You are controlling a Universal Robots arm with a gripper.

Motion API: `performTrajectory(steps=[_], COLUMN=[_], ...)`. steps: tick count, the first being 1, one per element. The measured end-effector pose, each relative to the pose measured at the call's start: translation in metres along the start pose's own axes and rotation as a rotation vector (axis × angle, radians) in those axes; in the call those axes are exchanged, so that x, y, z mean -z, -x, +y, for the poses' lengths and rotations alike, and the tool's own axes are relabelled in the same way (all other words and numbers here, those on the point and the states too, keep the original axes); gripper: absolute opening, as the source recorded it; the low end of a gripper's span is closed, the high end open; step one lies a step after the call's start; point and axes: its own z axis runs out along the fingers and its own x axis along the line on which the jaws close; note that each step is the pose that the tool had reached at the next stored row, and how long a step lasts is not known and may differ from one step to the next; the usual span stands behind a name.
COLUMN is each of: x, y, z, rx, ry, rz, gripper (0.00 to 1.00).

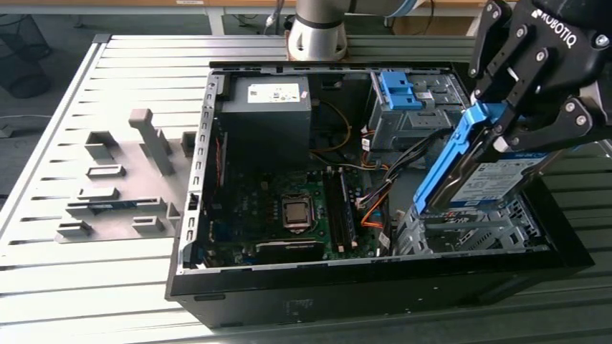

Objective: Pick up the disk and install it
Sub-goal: 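Insert the disk into the insertion slot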

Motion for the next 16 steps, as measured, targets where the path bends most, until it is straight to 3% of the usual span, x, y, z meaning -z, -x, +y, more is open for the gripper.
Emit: performTrajectory(steps=[8, 16], x=[-0.0056, -0.0103], y=[0.0001, 0.0000], z=[-0.0076, -0.0087], rx=[0.000, 0.000], ry=[0.0000, 0.0000], rz=[0.0002, 0.0001], gripper=[0.36, 0.36])
